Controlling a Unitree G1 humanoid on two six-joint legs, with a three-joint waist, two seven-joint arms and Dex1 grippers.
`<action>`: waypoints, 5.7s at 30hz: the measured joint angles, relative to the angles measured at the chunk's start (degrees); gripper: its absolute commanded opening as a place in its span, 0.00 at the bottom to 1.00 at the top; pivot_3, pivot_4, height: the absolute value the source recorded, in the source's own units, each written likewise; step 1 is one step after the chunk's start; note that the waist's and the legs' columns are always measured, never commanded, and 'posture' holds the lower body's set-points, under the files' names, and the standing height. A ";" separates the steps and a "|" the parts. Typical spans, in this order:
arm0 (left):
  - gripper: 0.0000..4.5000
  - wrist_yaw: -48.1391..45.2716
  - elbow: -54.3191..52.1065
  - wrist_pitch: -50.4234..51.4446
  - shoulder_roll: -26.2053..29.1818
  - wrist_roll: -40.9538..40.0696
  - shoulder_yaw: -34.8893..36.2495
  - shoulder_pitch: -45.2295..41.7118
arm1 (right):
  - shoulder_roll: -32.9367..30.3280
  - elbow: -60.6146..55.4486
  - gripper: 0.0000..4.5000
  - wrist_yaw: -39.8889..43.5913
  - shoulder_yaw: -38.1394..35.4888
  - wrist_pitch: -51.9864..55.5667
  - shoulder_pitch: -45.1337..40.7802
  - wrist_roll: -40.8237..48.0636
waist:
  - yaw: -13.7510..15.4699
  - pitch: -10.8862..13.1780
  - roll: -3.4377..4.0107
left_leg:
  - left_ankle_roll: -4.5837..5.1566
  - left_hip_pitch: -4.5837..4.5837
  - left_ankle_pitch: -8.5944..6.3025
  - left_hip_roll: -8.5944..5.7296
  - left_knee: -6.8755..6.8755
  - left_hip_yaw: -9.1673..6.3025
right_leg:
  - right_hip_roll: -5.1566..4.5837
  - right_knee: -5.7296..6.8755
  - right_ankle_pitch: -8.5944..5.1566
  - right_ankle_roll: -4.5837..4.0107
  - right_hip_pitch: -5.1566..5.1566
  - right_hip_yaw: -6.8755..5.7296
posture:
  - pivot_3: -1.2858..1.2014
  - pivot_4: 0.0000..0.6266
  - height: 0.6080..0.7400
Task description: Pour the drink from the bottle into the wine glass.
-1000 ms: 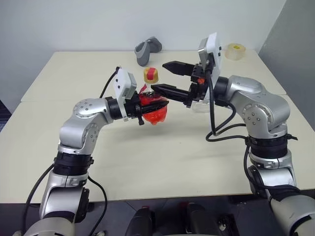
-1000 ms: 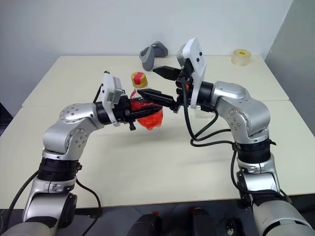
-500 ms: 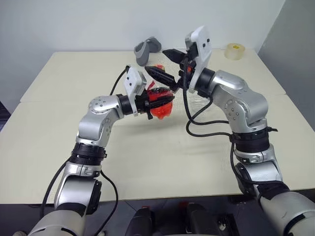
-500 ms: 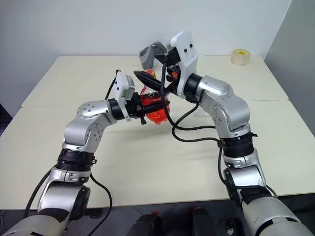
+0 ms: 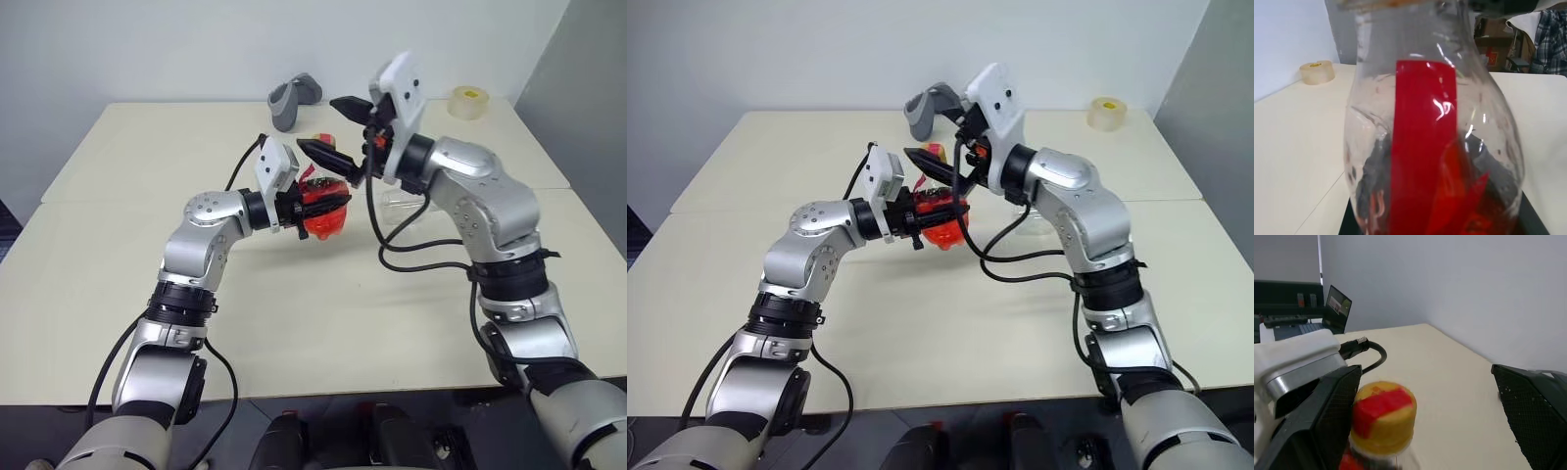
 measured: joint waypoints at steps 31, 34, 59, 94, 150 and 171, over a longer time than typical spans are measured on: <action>0.25 -0.29 0.66 -1.59 -0.46 -0.12 1.83 -0.98 | 4.34 2.07 1.00 -0.63 -2.29 4.43 -1.18 3.11 | 0.01 0.01 0.01 | 0.00 0.01 0.00 0.02 0.00 0.02 | 0.02 0.02 0.00 0.00 -0.01 0.02 | 0.52 0.24 1.00; 0.25 -0.25 0.77 -1.61 -0.48 -0.10 1.84 -0.99 | 4.91 3.83 1.00 -0.42 -2.03 3.30 -2.68 2.20 | -0.01 0.01 0.01 | 0.00 0.02 0.00 0.02 -0.01 0.02 | 0.02 0.03 0.00 0.00 -0.01 0.00 | 0.52 0.24 1.00; 0.25 -0.32 3.23 -3.03 -1.47 0.47 1.78 -2.21 | 7.37 13.79 1.00 1.23 -0.65 -3.11 -8.91 -1.95 | -0.11 0.01 0.02 | 0.00 0.01 0.00 0.02 -0.01 0.02 | 0.01 0.06 0.00 0.00 -0.03 0.01 | 0.52 0.24 1.00; 0.25 -1.13 4.35 -3.72 -1.97 1.84 2.50 -3.00 | -14.36 7.32 1.00 5.19 -1.11 -10.98 11.46 -12.61 | 0.44 0.03 0.01 | 0.01 -0.01 0.00 0.01 0.01 0.12 | 0.01 -0.01 0.00 0.00 0.00 0.06 | 0.52 0.24 1.00; 0.25 -0.45 2.76 -2.98 -2.03 1.81 2.54 -0.99 | 5.67 4.67 1.00 0.65 -5.86 10.21 -2.71 12.10 | 0.33 0.03 0.02 | 0.01 0.01 0.00 0.00 0.02 0.04 | -0.01 0.10 0.00 0.00 -0.03 0.01 | 0.52 0.24 1.00; 0.25 -0.50 2.74 -3.02 -2.34 1.81 2.48 -1.24 | 5.85 6.20 0.27 3.07 -4.51 7.46 -3.19 9.92 | 0.34 0.03 0.02 | 0.01 0.01 0.00 0.00 0.02 0.03 | -0.01 0.10 0.00 0.00 -0.03 0.01 | 0.52 0.24 1.00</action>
